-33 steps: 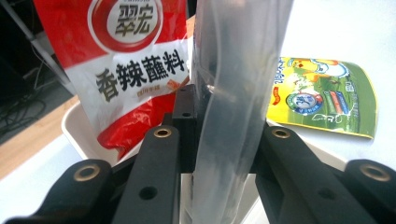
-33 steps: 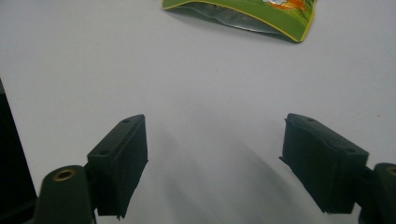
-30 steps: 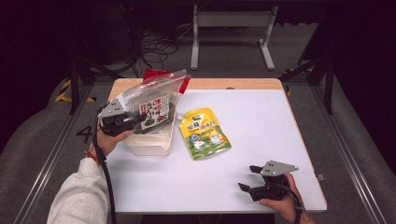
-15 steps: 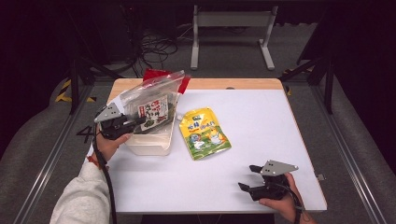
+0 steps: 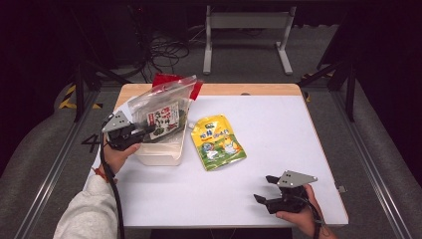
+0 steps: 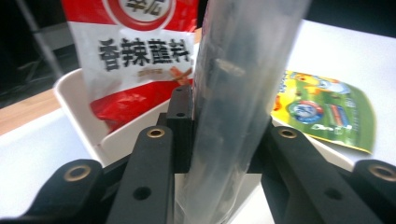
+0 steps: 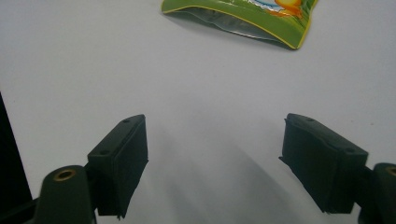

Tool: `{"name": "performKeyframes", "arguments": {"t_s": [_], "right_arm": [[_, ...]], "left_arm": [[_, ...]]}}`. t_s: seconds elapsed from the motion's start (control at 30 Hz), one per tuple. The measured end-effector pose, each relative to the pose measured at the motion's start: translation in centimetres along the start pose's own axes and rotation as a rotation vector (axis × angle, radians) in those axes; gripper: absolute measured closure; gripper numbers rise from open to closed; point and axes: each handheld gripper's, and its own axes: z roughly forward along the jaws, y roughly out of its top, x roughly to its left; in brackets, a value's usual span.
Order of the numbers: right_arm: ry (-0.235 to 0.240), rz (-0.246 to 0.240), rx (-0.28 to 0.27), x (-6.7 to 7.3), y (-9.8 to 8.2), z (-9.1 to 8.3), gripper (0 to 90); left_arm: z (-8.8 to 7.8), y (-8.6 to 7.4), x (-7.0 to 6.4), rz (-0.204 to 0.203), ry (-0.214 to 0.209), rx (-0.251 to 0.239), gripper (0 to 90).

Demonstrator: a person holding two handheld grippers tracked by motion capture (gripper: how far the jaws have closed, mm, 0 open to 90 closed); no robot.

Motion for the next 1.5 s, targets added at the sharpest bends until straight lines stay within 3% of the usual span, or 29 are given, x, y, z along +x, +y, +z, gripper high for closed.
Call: {"name": "performKeyframes", "arguments": {"t_s": [0.13,0.27,0.5,0.63,0.9,1.2,1.5], "right_arm": [[-0.005,0.002,-0.003,-0.1,0.1,0.0,22.7],[-0.009,0.000,-0.002,-0.2,0.1,0.0,23.1],[-0.008,-0.006,-0.009,-0.4,0.5,0.2,23.2],[-0.008,-0.007,-0.013,-0.5,0.8,0.4,23.3],[-0.005,-0.011,-0.022,-0.8,1.2,0.6,23.2],[-0.012,0.015,-0.041,-1.3,1.4,0.6,23.9],[-0.032,0.047,-0.055,-2.0,1.8,0.6,32.4]], "left_arm": [[-0.1,0.1,-0.3,0.000,0.024,0.000,68.6],[-0.7,0.1,-0.4,-0.029,0.053,-0.014,65.1],[-2.3,0.1,-0.8,-0.030,0.068,-0.042,61.5],[-3.0,0.1,-1.6,0.009,0.092,-0.025,58.4],[-4.0,0.0,-2.3,0.038,0.125,-0.004,54.8],[-4.8,-0.3,-3.2,0.048,0.135,0.000,53.4],[-5.7,-0.9,-3.7,0.042,0.130,-0.012,55.1]]}}
